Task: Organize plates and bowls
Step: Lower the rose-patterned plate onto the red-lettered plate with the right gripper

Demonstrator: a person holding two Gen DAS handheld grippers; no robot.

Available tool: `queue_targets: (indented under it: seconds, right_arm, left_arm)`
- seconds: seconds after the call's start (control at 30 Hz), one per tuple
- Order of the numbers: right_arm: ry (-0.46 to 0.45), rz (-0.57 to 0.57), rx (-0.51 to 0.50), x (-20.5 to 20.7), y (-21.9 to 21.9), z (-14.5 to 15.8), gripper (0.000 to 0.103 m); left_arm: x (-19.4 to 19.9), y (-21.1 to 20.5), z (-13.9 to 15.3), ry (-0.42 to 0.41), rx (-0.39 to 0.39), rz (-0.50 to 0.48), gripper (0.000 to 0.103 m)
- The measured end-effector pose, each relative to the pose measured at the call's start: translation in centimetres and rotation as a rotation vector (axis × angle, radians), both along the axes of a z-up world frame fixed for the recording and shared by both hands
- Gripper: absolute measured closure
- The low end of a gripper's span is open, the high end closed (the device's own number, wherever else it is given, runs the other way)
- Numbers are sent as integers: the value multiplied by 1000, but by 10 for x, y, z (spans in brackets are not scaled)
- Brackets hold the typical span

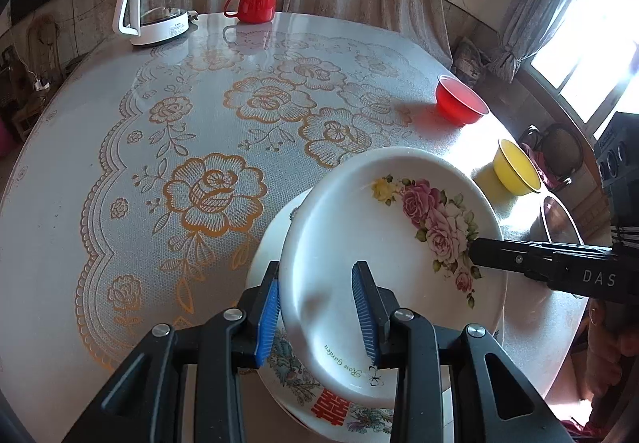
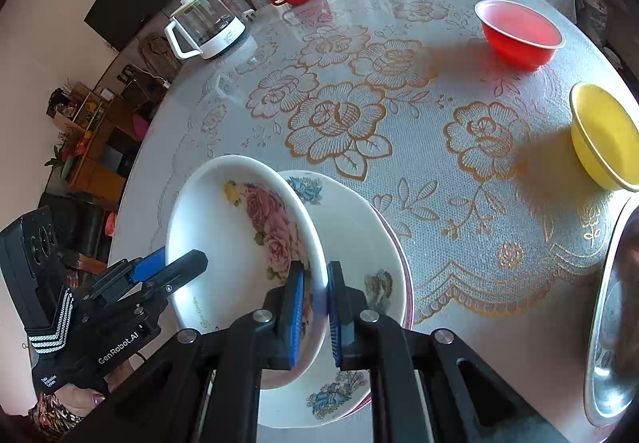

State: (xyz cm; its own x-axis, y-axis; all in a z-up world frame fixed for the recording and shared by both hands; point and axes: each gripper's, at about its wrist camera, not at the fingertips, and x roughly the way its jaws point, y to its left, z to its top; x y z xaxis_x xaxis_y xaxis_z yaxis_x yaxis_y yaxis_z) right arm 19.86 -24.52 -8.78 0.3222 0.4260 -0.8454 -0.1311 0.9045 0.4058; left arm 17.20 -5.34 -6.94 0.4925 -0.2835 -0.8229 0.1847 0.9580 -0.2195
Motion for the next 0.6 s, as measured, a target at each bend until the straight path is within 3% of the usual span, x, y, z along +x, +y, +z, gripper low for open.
queue_targets:
  seconds: [0.33, 0.6]
  right_arm:
    - [57, -26, -27, -10, -5, -13, 93]
    - [71, -26, -46, -8, -1, -18, 90]
  left_arm:
    - [-3, -15, -11, 31, 67, -44, 68]
    - [-5, -18, -9, 8, 104, -50, 66]
